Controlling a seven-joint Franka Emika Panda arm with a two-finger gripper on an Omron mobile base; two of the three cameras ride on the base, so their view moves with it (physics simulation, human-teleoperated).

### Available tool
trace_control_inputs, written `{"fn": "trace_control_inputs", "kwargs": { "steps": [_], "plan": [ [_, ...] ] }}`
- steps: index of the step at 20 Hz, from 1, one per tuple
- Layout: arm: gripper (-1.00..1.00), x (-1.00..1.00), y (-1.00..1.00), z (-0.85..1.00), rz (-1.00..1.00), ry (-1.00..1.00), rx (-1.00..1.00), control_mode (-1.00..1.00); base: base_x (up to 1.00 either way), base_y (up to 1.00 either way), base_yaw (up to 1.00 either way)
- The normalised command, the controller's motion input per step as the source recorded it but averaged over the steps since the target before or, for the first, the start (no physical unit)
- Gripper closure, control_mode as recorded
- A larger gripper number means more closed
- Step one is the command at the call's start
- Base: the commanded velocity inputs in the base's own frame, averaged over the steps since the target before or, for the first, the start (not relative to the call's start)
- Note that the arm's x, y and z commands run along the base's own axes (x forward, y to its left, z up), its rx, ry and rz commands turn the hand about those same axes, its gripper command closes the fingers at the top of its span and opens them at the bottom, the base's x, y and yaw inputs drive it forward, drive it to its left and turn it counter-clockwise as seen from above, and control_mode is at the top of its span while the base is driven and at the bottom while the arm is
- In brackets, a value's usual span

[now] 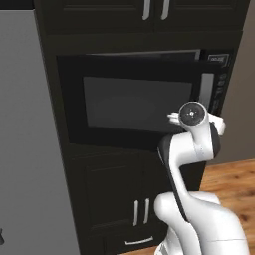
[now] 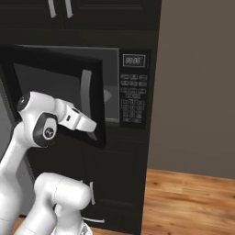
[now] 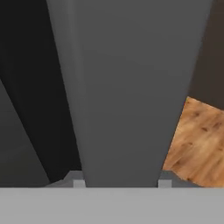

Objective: Place the sponge inside the microwave to prepare for sanitizing.

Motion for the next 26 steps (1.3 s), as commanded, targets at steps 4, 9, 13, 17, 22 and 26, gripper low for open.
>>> {"fn": "trace_control_inputs", "kwargs": {
  "steps": [4, 9, 13, 17, 22, 26],
  "plan": [
    [1.00, -0.34, 0.59, -0.53, -0.09, 0.03, -0.06, -1.00, 0.00, 0.00, 0.00],
    [1.00, -0.13, 0.92, -0.48, 0.00, 0.08, -0.07, -1.00, 0.00, 0.00, 0.00],
    [1.00, -0.13, 0.86, -0.32, 0.02, 0.00, 0.00, -1.00, 0.00, 0.00, 0.00],
    [1.00, -0.35, 0.76, -0.39, 0.06, 0.00, 0.00, -1.00, 0.00, 0.00, 0.00],
    [1.00, -0.45, 0.88, -0.47, 0.07, 0.00, 0.00, -1.00, 0.00, 0.00, 0.00],
    [1.00, -0.41, 1.00, -0.53, 0.09, 0.00, 0.00, -1.00, 0.00, 0.00, 0.00]
  ]
}}
